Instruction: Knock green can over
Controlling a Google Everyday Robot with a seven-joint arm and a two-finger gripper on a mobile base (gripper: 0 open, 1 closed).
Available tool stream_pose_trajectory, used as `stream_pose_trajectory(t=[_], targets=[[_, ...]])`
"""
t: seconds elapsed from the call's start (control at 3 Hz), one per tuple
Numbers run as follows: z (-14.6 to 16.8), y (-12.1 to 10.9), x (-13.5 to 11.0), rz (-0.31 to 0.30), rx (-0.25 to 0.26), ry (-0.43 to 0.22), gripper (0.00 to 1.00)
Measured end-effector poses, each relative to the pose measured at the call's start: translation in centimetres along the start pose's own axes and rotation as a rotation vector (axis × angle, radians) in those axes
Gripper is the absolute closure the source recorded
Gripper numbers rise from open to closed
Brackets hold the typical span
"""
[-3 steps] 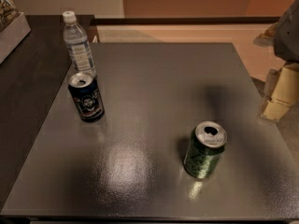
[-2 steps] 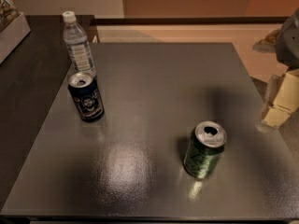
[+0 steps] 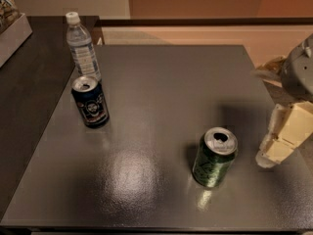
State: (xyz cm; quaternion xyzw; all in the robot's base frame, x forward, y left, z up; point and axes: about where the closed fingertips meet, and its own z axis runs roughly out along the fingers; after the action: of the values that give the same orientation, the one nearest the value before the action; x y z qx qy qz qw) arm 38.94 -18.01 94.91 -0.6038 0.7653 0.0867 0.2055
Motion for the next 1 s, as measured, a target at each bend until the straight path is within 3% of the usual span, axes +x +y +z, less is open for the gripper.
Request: stream_pose_trajectory(t=[0.33,1.0], targets=[[2.8,3.6,-1.1,-0.006,-0.071,-0.101,0.0],[6.1,7.4,-3.1,-0.007,-0.109,-0.26,0.0]])
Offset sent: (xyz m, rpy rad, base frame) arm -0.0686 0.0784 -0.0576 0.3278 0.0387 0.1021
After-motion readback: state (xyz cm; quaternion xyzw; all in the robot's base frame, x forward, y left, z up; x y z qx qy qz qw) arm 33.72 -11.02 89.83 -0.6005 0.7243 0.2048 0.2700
